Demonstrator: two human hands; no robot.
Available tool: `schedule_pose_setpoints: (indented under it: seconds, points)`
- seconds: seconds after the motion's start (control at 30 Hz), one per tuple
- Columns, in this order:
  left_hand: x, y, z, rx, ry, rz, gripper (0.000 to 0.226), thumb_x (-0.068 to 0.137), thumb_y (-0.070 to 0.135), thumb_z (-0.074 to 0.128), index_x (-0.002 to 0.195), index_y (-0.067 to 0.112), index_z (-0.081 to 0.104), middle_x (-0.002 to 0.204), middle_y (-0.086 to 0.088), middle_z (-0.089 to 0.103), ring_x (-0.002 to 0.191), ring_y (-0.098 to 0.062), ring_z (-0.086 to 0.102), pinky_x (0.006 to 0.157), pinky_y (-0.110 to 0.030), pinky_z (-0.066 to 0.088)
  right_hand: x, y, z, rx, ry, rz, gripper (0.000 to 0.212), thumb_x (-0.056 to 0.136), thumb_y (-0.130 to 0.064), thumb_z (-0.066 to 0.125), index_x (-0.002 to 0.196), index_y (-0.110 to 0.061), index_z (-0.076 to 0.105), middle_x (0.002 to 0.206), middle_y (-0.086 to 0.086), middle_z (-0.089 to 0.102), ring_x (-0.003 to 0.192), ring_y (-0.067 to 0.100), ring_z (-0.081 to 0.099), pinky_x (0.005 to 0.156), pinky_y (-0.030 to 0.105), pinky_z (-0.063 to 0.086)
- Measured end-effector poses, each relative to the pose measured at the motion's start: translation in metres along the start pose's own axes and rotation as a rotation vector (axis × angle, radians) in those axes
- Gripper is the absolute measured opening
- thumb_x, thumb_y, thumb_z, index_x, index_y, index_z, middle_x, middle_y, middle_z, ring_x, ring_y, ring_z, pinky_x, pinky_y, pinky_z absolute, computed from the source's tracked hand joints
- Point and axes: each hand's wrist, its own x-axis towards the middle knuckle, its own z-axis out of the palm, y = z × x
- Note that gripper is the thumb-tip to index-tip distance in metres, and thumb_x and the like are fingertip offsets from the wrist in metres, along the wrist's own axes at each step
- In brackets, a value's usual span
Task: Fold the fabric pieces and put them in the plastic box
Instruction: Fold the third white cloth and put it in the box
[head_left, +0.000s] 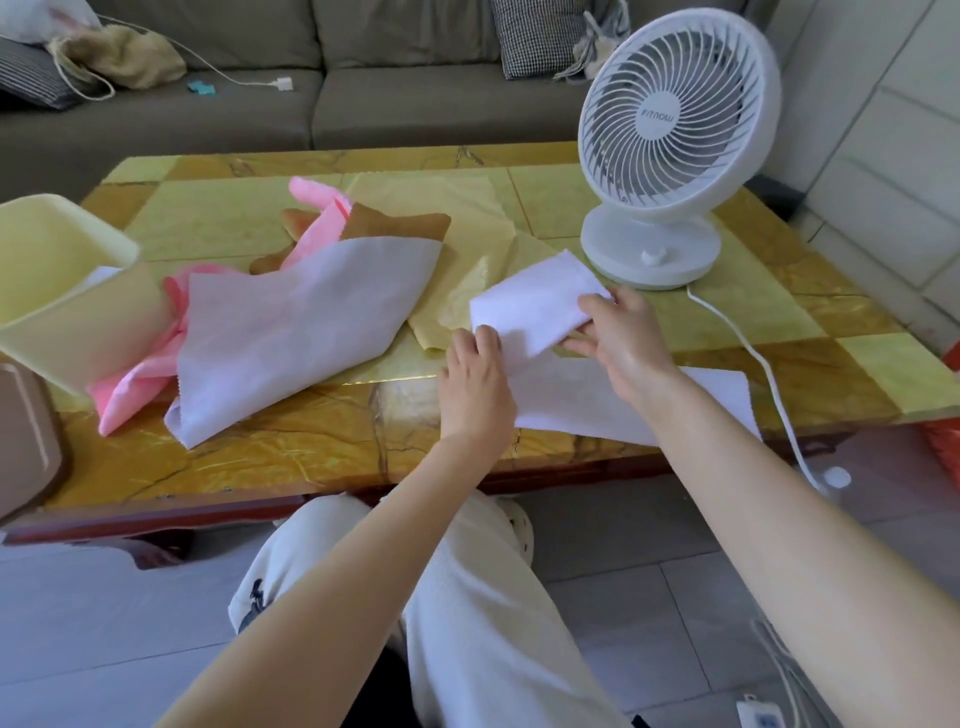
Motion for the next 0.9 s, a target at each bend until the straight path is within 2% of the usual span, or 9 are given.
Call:
schedule_pose_setpoints:
  seconds: [0.17, 0.2, 0.23, 0.27, 0.3, 0.43, 0.57, 0.77, 0.9]
  points:
    - [-0.007, -0.008, 0.019, 0.111, -0.151, 0.016, 0.043, 0.083, 0.015, 0.052, 0.122, 0.010, 0.037, 0.117, -0.008, 0.039, 0.102, -0.026, 0.044, 0.084, -0.033, 0.037, -0.018, 0.051, -0.033, -0.208, 0.112, 0.222, 0.015, 0.084, 0.000, 0.048, 0.092, 0.005, 0.059, 0.092, 0.024, 0.059, 0.083, 0.028, 0.057, 0.093, 0.055, 0.048]
    - [-0.009, -0.008, 0.023, 0.140, -0.160, 0.029, 0.046, 0.083, 0.017, 0.054, 0.124, 0.011, 0.035, 0.119, -0.008, 0.038, 0.105, -0.027, 0.044, 0.088, -0.034, 0.038, -0.021, 0.061, -0.039, -0.257, 0.113, 0.269, 0.025, 0.082, 0.000, 0.049, 0.102, 0.013, 0.056, 0.106, 0.031, 0.056, 0.113, 0.044, 0.046, 0.096, 0.058, 0.044]
    - [-0.009, -0.008, 0.026, 0.164, -0.160, 0.045, 0.050, 0.082, 0.017, 0.056, 0.126, 0.011, 0.034, 0.120, -0.009, 0.038, 0.107, -0.027, 0.043, 0.091, -0.035, 0.038, -0.024, 0.068, -0.045, -0.280, 0.098, 0.303, 0.033, 0.081, -0.001, 0.051, 0.110, 0.015, 0.052, 0.115, 0.033, 0.053, 0.103, 0.010, 0.023, 0.099, 0.058, 0.042]
    - [-0.009, -0.009, 0.027, 0.180, -0.153, 0.061, 0.053, 0.082, 0.016, 0.057, 0.128, 0.011, 0.033, 0.122, -0.010, 0.037, 0.109, -0.027, 0.042, 0.093, -0.036, 0.039, -0.026, 0.073, -0.049, -0.287, 0.083, 0.328, 0.035, 0.082, -0.004, 0.054, 0.113, 0.012, 0.054, 0.115, 0.030, 0.055, 0.116, 0.043, 0.045, 0.100, 0.054, 0.043]
    - [-0.009, -0.009, 0.028, 0.183, -0.146, 0.078, 0.054, 0.081, 0.013, 0.057, 0.129, 0.011, 0.032, 0.123, -0.010, 0.036, 0.109, -0.027, 0.042, 0.092, -0.035, 0.040, -0.026, 0.077, -0.052, -0.278, 0.069, 0.348, 0.032, 0.083, -0.008, 0.058, 0.112, 0.005, 0.058, 0.110, 0.021, 0.060, 0.093, 0.026, 0.061, 0.101, 0.048, 0.045]
    - [-0.002, -0.015, 0.022, 0.040, -0.190, 0.137, 0.063, 0.074, -0.014, 0.047, 0.129, 0.014, 0.036, 0.123, -0.009, 0.034, 0.104, -0.026, 0.041, 0.074, -0.032, 0.045, -0.019, 0.074, -0.054, -0.240, 0.024, 0.368, 0.022, 0.086, -0.036, 0.063, 0.096, -0.017, 0.062, 0.084, -0.003, 0.071, 0.081, 0.010, 0.066, 0.081, 0.026, 0.051]
    - [-0.001, -0.025, 0.014, -0.007, -0.196, 0.240, 0.065, 0.072, -0.018, 0.041, 0.127, 0.016, 0.042, 0.120, -0.008, 0.036, 0.105, -0.025, 0.040, 0.062, -0.029, 0.035, -0.008, 0.062, -0.044, -0.243, -0.017, 0.329, 0.011, 0.087, -0.030, 0.063, 0.084, -0.020, 0.061, 0.084, -0.001, 0.068, 0.089, 0.016, 0.064, 0.090, 0.034, 0.048]
    - [0.003, -0.041, 0.010, 0.141, -0.118, 0.177, 0.060, 0.079, 0.002, 0.050, 0.135, 0.019, 0.034, 0.137, -0.005, 0.033, 0.118, -0.025, 0.038, 0.092, -0.031, 0.034, -0.004, 0.048, -0.013, -0.225, -0.126, 0.234, 0.014, 0.085, -0.028, 0.065, 0.097, -0.021, 0.061, 0.107, -0.003, 0.061, 0.105, 0.017, 0.058, 0.083, 0.040, 0.042]
    - [0.008, -0.037, 0.011, 0.112, -0.074, 0.127, 0.049, 0.086, 0.016, 0.052, 0.133, 0.019, 0.037, 0.129, -0.005, 0.042, 0.113, -0.025, 0.046, 0.088, -0.033, 0.039, -0.010, 0.049, -0.003, -0.345, -0.399, 0.105, 0.014, 0.087, -0.034, 0.064, 0.099, -0.028, 0.065, 0.104, -0.022, 0.067, 0.105, -0.003, 0.058, 0.076, 0.019, 0.047]
